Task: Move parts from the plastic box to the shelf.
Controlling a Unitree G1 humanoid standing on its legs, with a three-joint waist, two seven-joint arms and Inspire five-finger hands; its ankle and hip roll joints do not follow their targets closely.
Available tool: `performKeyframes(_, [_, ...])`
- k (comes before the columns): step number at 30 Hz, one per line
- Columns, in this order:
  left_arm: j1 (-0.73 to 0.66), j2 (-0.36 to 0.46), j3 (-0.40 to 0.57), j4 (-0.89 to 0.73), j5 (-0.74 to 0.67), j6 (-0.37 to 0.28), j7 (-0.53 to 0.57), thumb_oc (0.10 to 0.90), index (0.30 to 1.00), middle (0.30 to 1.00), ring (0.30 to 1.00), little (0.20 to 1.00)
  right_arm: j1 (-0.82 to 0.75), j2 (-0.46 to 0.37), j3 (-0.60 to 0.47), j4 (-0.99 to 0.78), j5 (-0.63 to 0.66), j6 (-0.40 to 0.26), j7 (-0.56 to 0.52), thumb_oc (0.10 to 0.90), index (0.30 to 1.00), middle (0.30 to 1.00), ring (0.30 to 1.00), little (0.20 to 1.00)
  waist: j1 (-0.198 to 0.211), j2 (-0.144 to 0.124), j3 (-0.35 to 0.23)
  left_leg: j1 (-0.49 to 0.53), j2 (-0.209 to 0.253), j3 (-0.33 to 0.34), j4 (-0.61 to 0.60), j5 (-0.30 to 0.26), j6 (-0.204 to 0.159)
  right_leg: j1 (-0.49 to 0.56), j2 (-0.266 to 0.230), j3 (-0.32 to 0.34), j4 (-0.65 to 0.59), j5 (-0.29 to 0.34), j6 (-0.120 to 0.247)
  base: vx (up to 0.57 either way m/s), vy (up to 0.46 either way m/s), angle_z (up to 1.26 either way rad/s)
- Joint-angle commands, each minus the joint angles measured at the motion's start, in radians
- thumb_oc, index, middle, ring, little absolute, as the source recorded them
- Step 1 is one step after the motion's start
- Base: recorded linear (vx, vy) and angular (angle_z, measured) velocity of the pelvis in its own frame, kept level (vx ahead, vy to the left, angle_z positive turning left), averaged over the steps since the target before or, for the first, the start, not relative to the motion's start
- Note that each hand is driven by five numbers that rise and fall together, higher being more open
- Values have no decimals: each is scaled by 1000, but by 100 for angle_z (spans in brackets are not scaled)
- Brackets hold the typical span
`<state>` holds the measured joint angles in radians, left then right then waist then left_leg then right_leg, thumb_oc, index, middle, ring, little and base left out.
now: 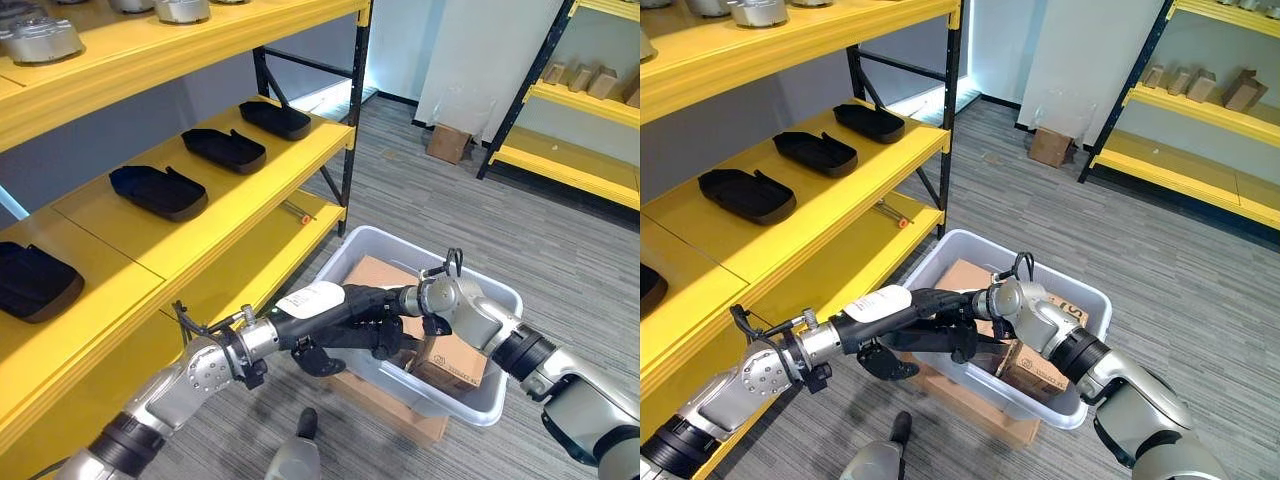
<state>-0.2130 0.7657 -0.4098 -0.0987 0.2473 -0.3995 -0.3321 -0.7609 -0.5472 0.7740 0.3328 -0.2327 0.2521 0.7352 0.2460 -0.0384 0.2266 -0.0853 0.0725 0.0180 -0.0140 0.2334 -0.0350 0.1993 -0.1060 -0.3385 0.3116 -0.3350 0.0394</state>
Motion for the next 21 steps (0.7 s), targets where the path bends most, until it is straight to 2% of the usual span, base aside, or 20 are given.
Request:
performKeyframes(1, [-65, -48, -34, -65, -66, 25, -8, 900, 1000, 1000, 1000, 1000, -145, 18, -25, -29, -2, -55, -1, 400, 300, 300, 300, 300, -13, 7, -80, -32, 75, -45, -49, 0, -68, -11, -16, 21, 5, 121, 2, 0, 0, 0])
performKeyframes(8, [-38, -62, -69, 6, -144, 93, 16, 900, 1000, 1000, 1000, 1000, -131, 30, -28, -48, -6, -49, -16, 400, 300, 300, 300, 300, -21, 8, -73, -29, 79, -34, -54, -4, -66, -17, -19, 29, 10, 121, 4, 0, 0, 0])
performKeyframes(16, [39, -100, -16, 30, -222, 191, 35, 900, 1000, 1000, 1000, 1000, -126, 36, -57, -27, -1, -59, -44, 400, 300, 300, 300, 300, 0, 2, -61, -33, 79, -42, -48, -4, -69, -13, -17, 17, 10, 122, 0, -1, -4, 0])
performKeyframes(21, [73, -101, 11, 36, -170, 177, 94, 900, 1000, 1000, 1000, 1000, -130, 36, -72, -7, 6, -60, -55, 400, 300, 300, 300, 300, 15, -3, -58, -36, 76, -51, -46, -4, -69, -11, -18, 7, 10, 122, 0, 0, 0, 0])
